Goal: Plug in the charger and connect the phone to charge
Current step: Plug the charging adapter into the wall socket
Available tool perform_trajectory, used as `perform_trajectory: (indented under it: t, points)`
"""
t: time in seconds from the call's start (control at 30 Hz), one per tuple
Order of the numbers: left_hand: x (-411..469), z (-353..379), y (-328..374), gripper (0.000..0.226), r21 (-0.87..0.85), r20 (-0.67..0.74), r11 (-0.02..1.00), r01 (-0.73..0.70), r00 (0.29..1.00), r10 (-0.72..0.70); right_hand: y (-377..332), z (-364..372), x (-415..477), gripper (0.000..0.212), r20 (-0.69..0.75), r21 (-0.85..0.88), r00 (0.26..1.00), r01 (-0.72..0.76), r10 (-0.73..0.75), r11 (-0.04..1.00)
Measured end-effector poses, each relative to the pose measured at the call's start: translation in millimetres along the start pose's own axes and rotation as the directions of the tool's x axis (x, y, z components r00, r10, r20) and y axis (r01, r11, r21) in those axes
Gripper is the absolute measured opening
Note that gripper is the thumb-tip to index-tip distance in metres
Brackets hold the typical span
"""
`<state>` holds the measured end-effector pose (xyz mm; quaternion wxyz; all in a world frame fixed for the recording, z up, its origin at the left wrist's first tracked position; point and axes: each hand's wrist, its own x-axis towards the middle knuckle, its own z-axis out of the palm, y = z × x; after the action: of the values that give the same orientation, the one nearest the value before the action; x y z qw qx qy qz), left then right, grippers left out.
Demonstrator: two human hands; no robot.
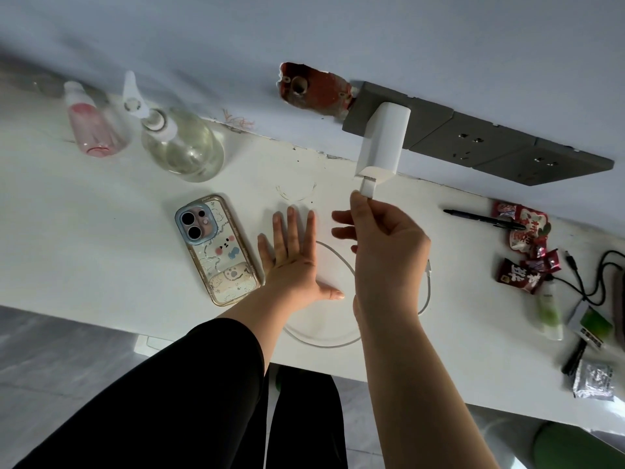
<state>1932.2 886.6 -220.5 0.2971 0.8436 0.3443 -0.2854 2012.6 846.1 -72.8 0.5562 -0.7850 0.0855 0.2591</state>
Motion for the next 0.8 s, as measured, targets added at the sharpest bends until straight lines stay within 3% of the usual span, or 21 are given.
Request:
perform_trajectory:
  t: [0.43,0.53,0.63,0.67,0.8]
  points:
    - [-4.1,-6.3,2.4,0.139,0.014,0.019,1.000,-0.003,1.000,0.003,1.8,0.3,8.0,0.022,0.022,-0.038,0.998,0.058,-0.057,0.998]
    - [-4.8,-7.7,3.1,0.146,-0.012,0.036,1.000,-0.009,0.999,0.009,2.7,-10.2,10.1,0.010,0.144,-0.064,0.989,0.052,-0.042,0.997]
    - [-6.3,-11.2,3.5,0.151,-0.006,0.057,1.000,-0.009,0.998,0.009,16.3,-43.8,1.5,0.040,0.288,-0.283,0.958,0.075,0.010,0.956]
    - [-6.4,-12.0,4.0,0.151,-0.003,0.061,1.000,-0.011,0.998,0.011,24.3,-59.0,-3.9,0.043,0.244,-0.350,0.969,0.062,0.027,0.935]
    - [-6.6,-13.6,4.1,0.152,0.003,0.063,1.000,-0.006,0.998,0.006,67.6,-107.6,0.4,0.023,-0.135,-0.437,0.990,-0.085,0.028,0.896]
